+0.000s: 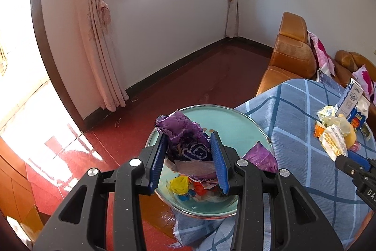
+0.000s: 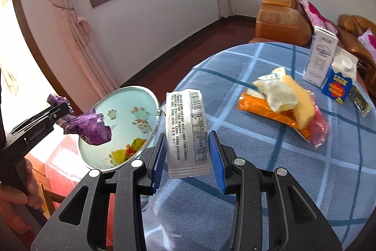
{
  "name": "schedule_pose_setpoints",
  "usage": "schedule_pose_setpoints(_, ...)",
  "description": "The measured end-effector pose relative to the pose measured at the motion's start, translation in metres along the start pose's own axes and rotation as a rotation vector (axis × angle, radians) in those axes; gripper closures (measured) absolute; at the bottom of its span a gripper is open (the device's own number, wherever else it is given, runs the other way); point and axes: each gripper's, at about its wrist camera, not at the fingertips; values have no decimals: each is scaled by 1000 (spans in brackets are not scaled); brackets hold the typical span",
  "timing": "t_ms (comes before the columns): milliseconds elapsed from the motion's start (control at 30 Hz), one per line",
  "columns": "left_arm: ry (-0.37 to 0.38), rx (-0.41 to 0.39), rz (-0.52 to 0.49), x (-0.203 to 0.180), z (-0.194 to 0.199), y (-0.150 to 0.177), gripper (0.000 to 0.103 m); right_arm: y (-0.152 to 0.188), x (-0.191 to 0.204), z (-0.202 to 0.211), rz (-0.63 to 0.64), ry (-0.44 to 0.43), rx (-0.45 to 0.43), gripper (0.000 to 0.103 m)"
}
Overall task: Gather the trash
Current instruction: 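Carry the purple wrapper and white packet over the wastebasket with both grippers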
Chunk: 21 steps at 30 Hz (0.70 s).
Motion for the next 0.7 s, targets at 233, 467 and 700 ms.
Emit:
schedule_pose_setpoints(233,-8,8,25,12,-5,0,65,-6,24,-11,51,-23,11,66)
schedule_pose_setpoints(467,-20,15,37,21,-9,-1,65,-11,39,-21,72,-39,20,66)
schedule_pose_setpoints(700,-29,29,40,23,-15,-1,64,-16,48,-29,81,-62,27,66)
Point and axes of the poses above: each gripper's, at about its wrist camera, not at the fingertips, and z roughly against the way its jaws point, x to its left, y to its underside, and after that the axes turned 6 degrees about x, right-handed
